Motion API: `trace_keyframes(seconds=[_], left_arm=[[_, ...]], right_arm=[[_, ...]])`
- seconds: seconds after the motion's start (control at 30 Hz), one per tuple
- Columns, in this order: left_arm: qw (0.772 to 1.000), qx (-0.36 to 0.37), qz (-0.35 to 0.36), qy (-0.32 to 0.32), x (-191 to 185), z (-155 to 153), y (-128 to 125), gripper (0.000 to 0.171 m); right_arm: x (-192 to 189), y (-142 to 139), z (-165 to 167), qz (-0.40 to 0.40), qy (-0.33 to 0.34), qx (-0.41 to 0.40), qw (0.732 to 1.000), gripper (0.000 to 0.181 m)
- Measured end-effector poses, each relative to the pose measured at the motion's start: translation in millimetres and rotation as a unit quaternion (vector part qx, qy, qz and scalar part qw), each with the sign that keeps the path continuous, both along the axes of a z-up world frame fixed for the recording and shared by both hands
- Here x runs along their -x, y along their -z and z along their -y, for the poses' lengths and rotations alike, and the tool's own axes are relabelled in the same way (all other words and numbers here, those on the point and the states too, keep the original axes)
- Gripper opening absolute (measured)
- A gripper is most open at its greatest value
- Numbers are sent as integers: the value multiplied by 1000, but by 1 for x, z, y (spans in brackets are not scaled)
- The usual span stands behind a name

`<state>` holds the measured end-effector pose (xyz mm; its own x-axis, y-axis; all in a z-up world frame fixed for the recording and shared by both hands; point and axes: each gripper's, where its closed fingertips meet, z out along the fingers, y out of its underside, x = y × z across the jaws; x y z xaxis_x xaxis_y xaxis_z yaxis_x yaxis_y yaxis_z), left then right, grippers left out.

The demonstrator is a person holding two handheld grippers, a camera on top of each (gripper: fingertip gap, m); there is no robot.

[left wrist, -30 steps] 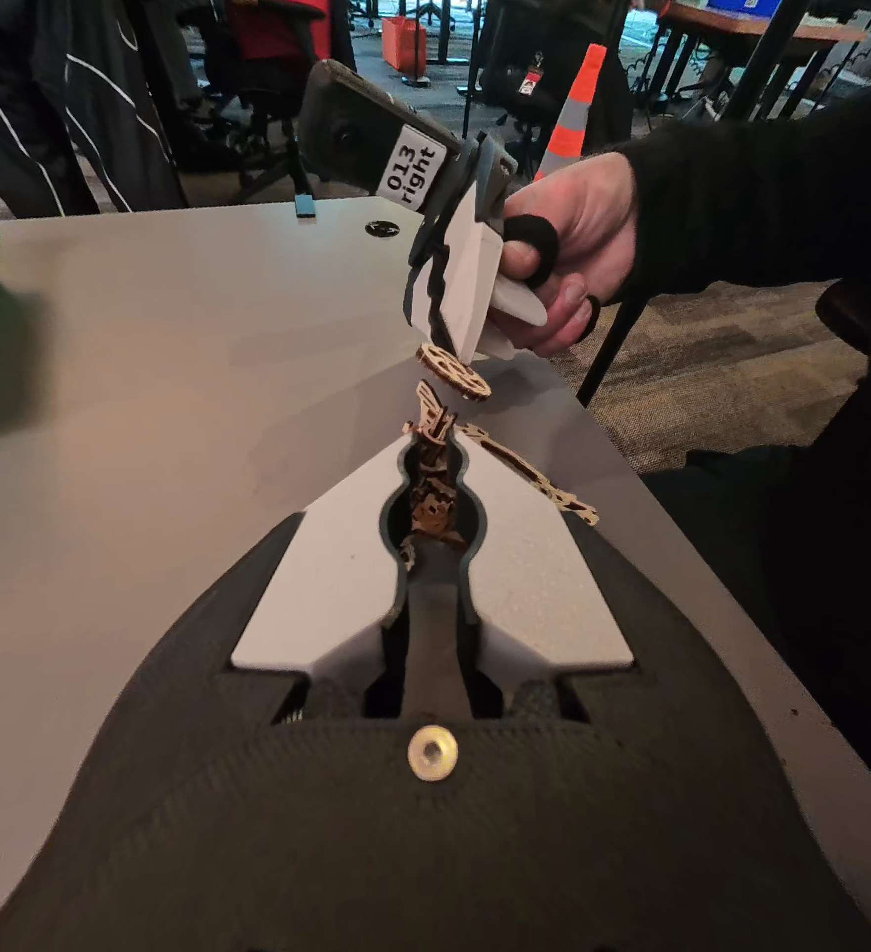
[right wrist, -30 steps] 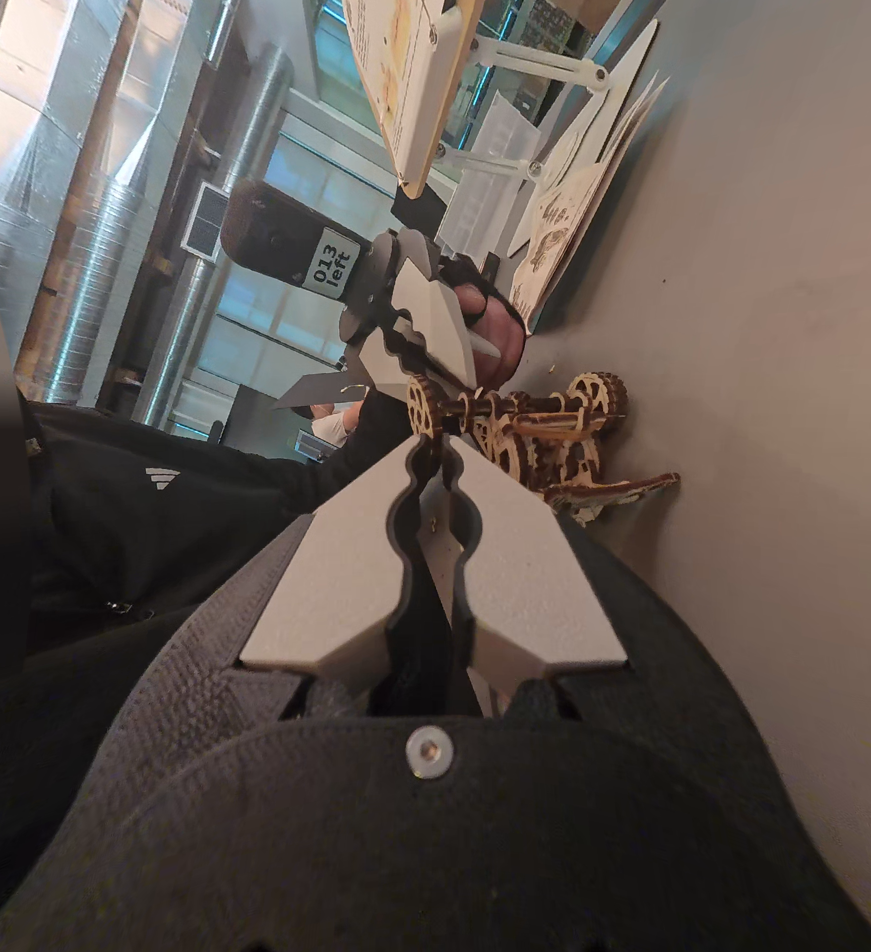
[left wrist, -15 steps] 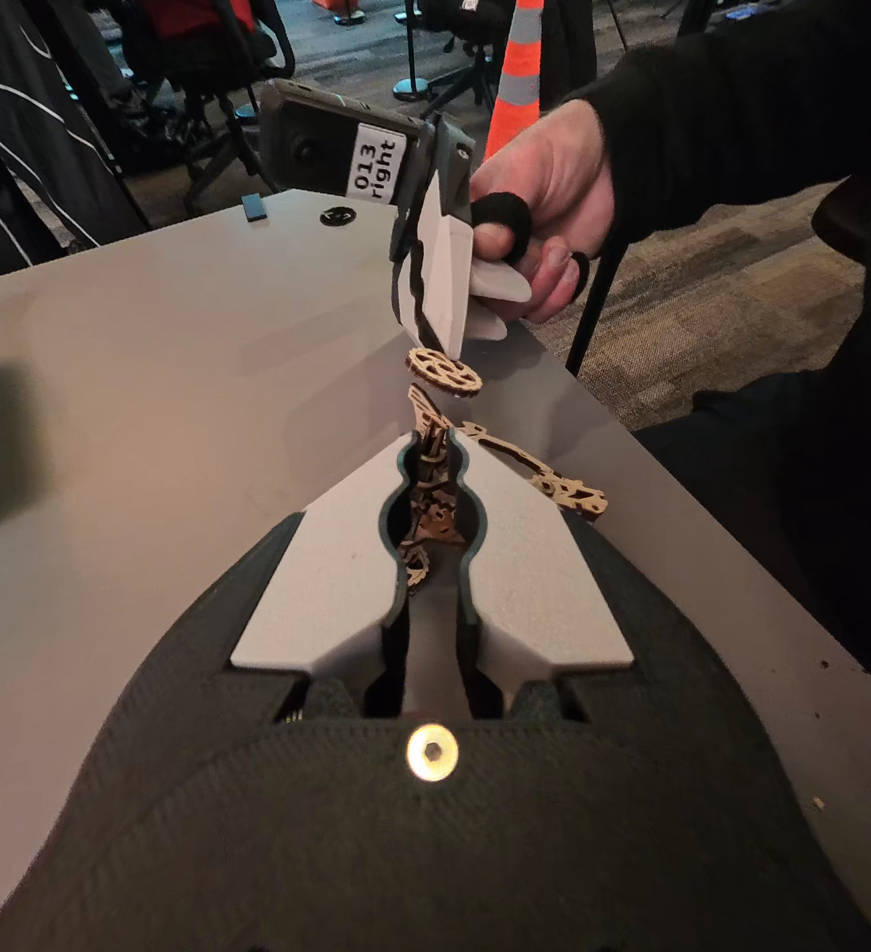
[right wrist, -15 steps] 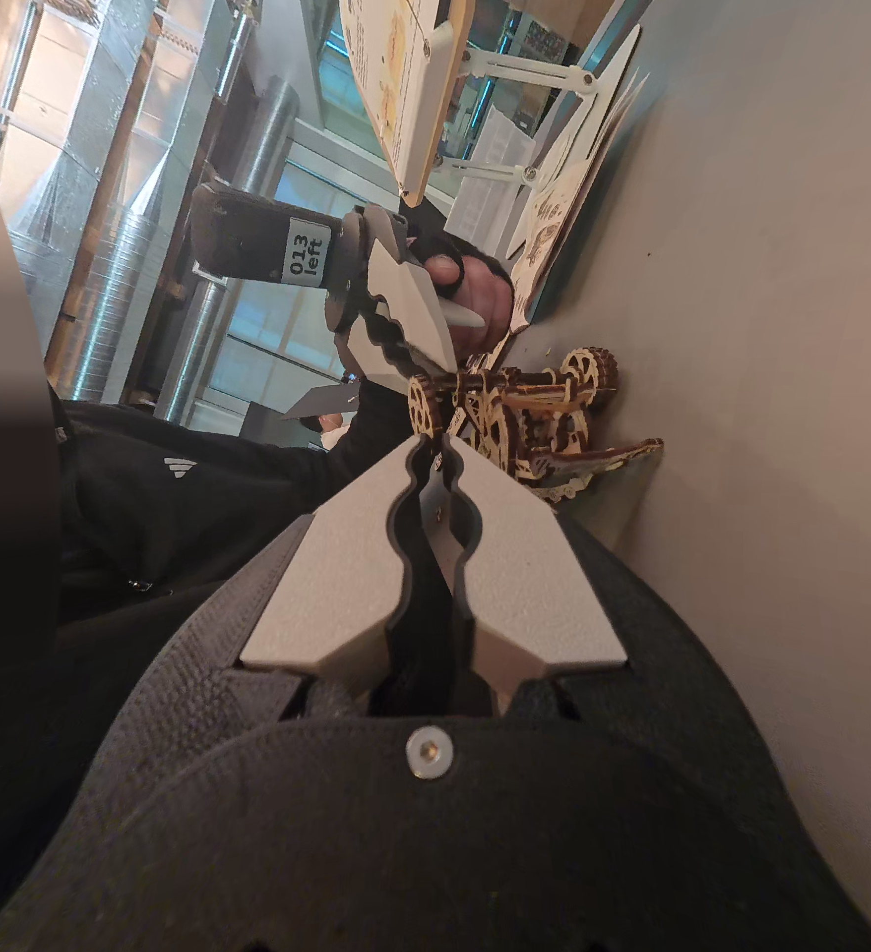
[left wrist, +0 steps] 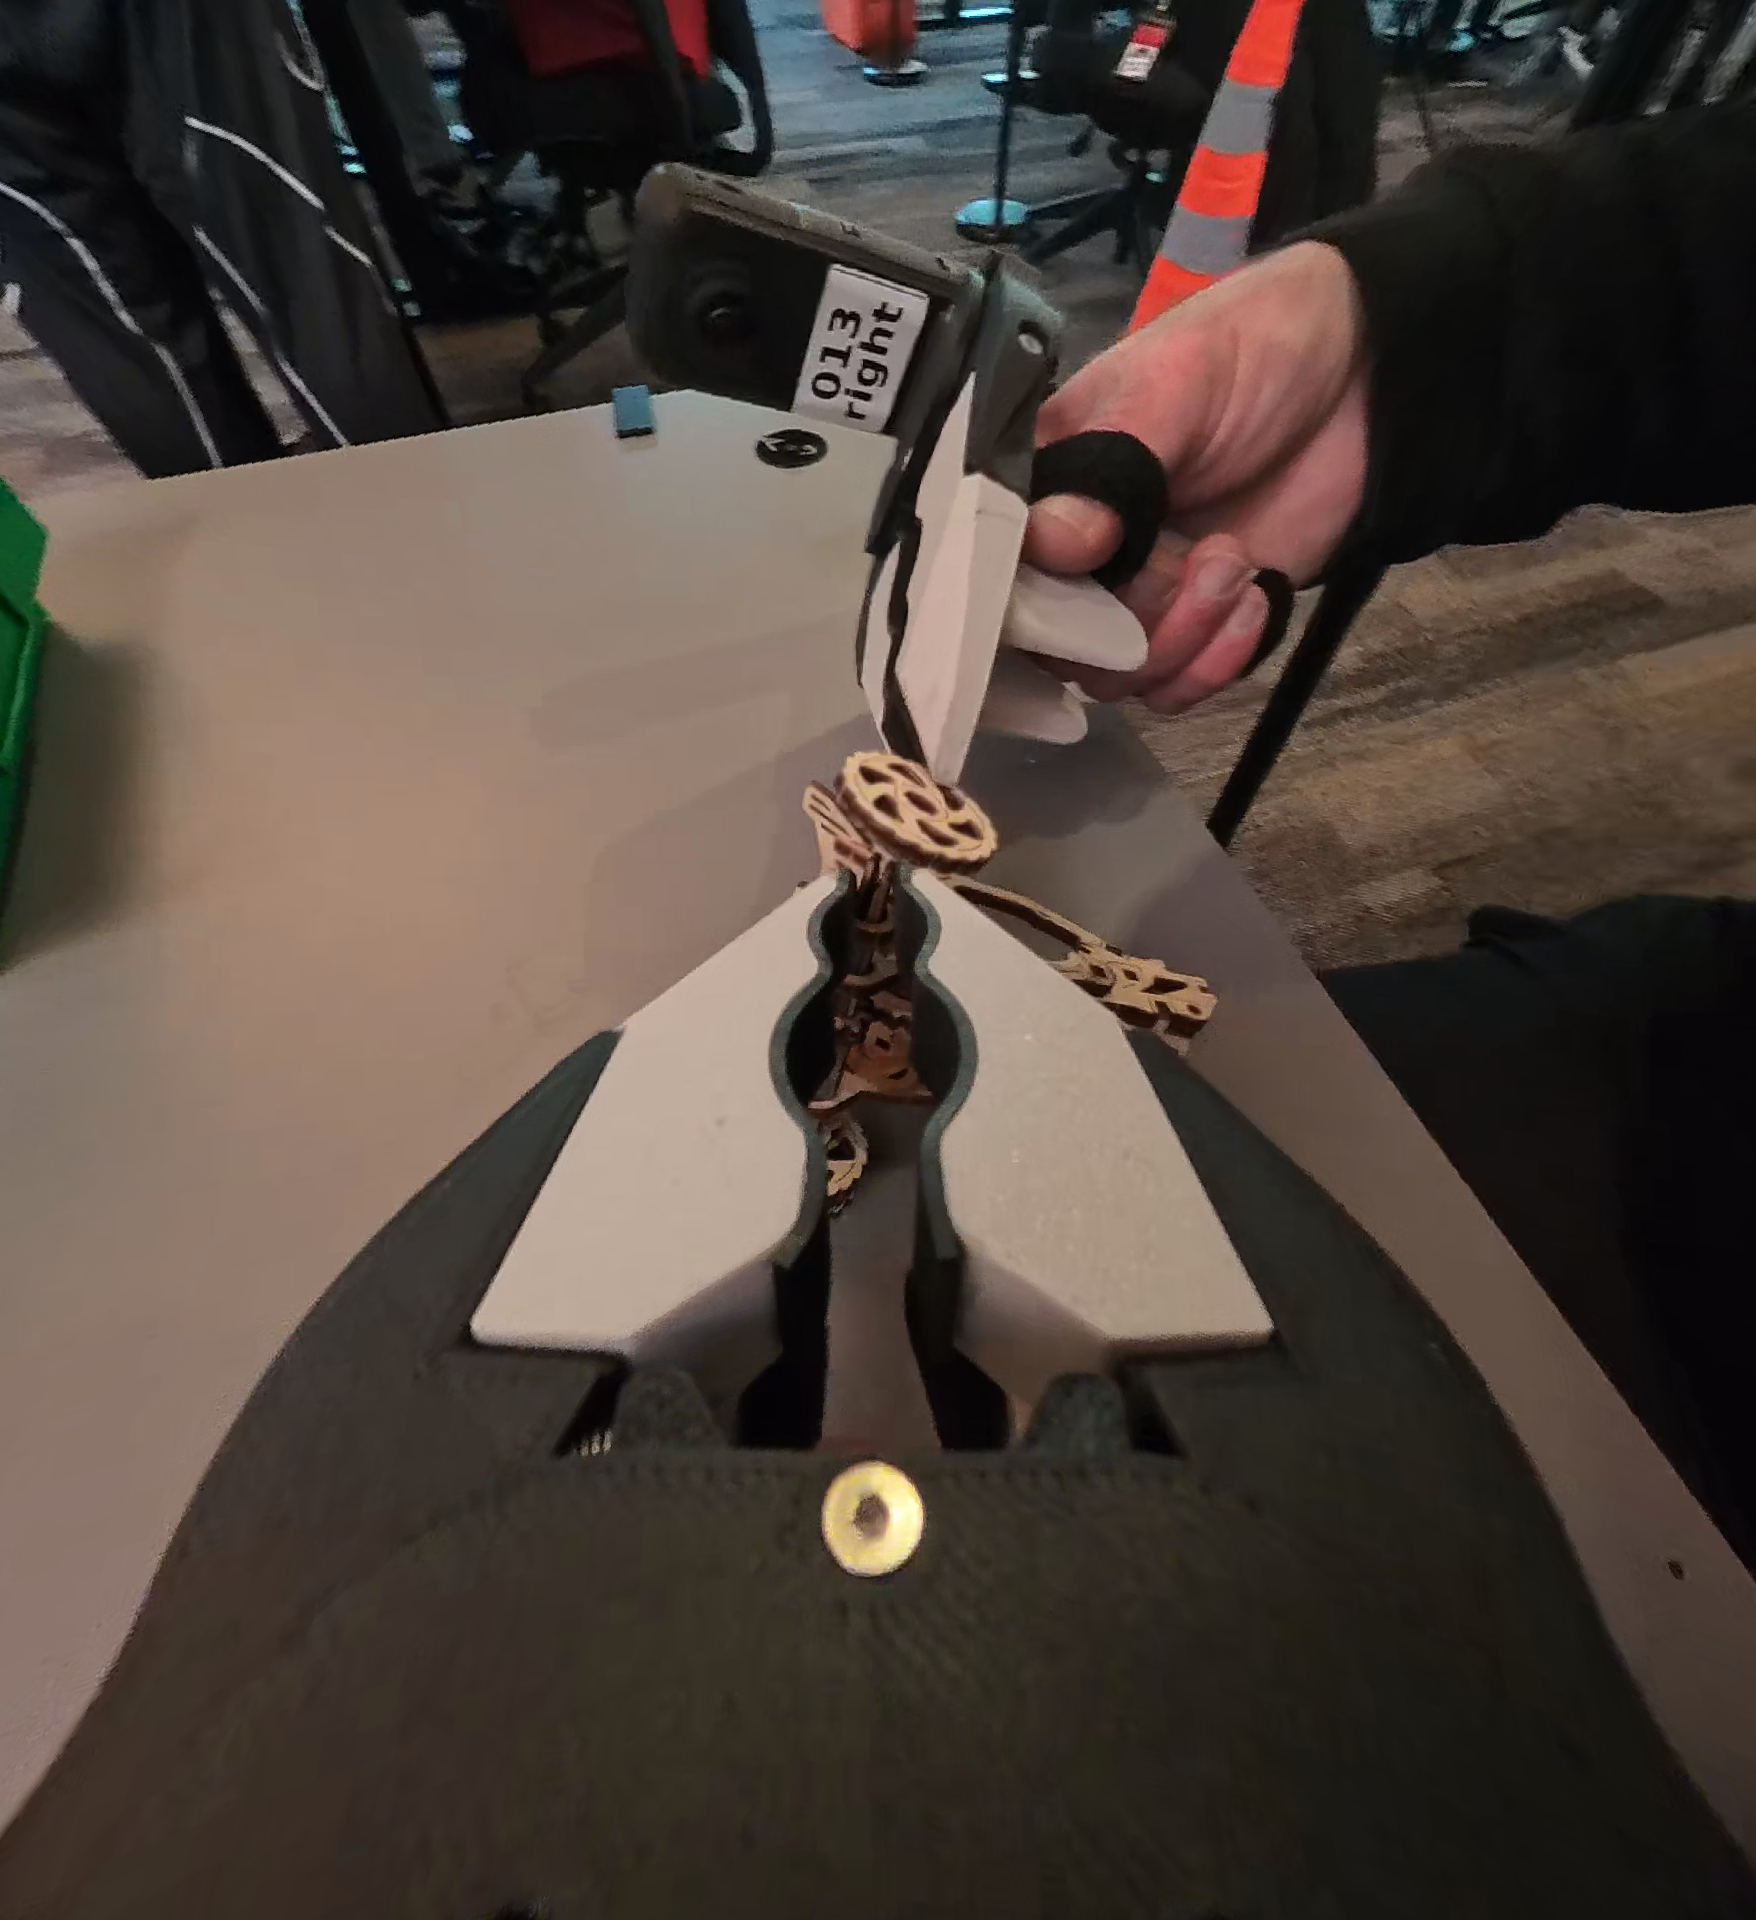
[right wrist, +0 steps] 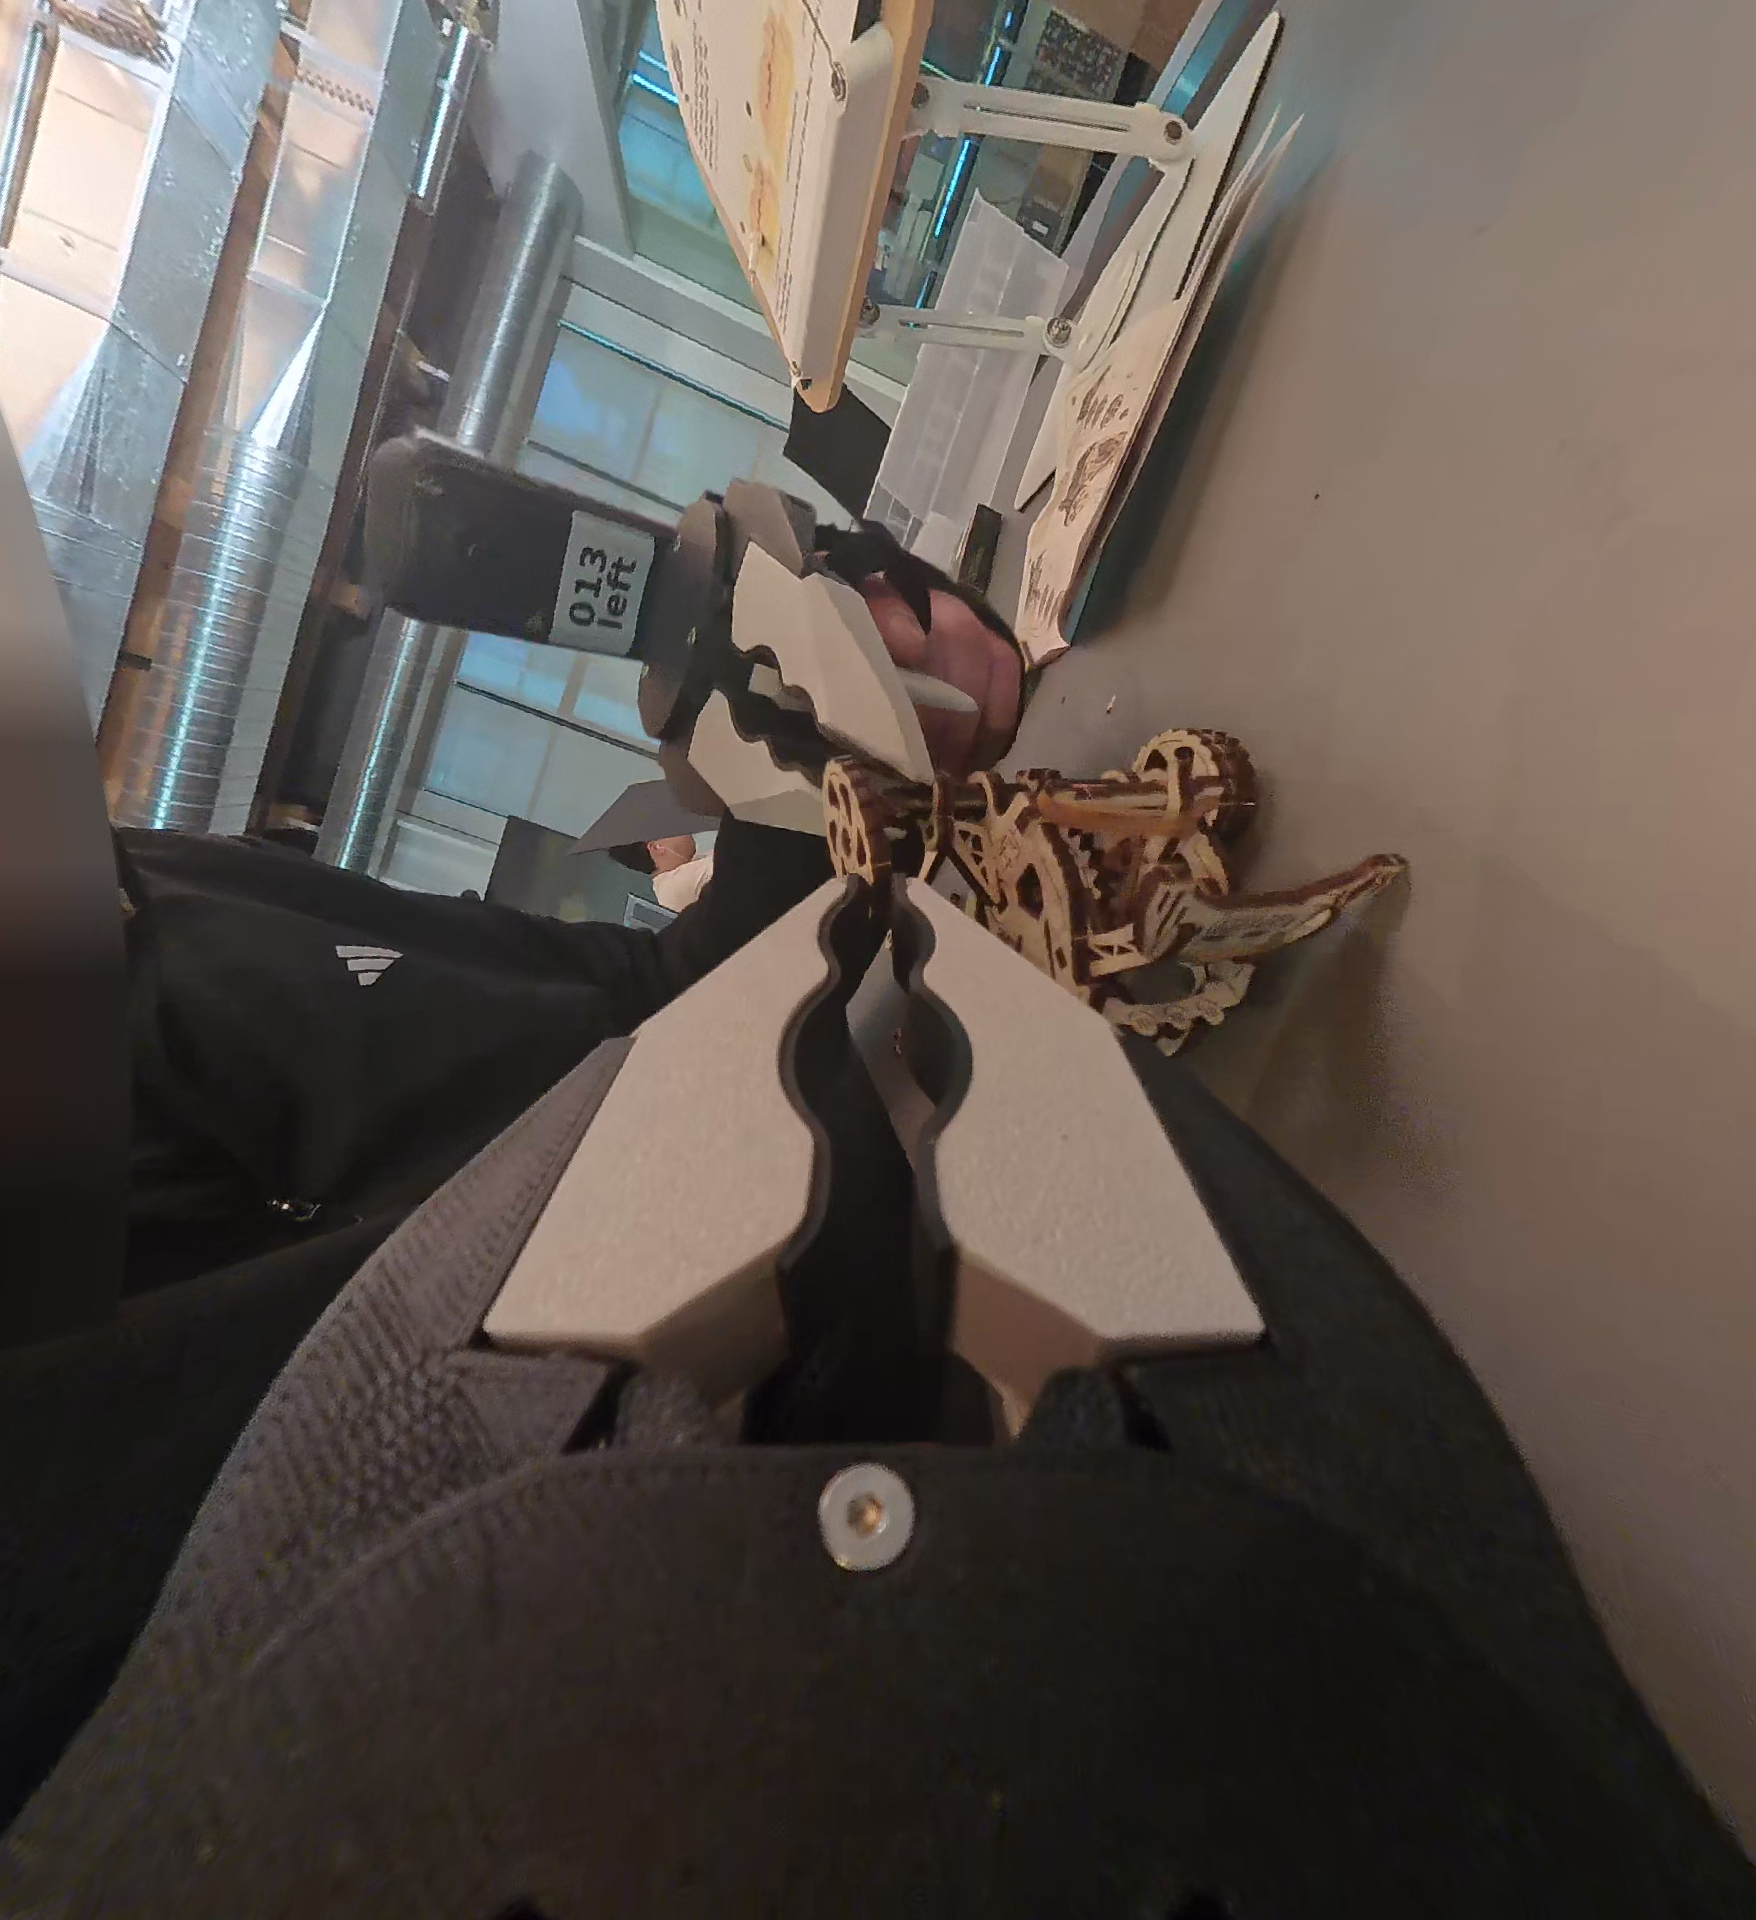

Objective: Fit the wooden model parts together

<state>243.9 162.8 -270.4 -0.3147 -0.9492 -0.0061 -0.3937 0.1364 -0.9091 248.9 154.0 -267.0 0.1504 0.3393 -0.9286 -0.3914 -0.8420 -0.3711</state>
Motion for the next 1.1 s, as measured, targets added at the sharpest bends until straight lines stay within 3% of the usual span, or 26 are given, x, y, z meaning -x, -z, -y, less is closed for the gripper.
trace_keyframes(seconds=[0.2,0.27,0.37,0.73,1.1], left_arm=[[999,-7,20,-27,1,0,-1,5],[999,2,28,-30,3,-4,-4,16],[1000,8,21,-5,8,-3,-2,16],[998,-15,2,53,3,0,2,7],[999,-26,23,40,3,-1,2,6]], right_arm=[[0,-1,-2,-6,4,9,1000,1],[3,-2,-3,-10,1,11,1000,1],[6,-3,-3,-15,-3,13,1000,1],[4,-4,-5,-28,4,22,999,1],[7,2,-7,-38,16,49,998,2]])
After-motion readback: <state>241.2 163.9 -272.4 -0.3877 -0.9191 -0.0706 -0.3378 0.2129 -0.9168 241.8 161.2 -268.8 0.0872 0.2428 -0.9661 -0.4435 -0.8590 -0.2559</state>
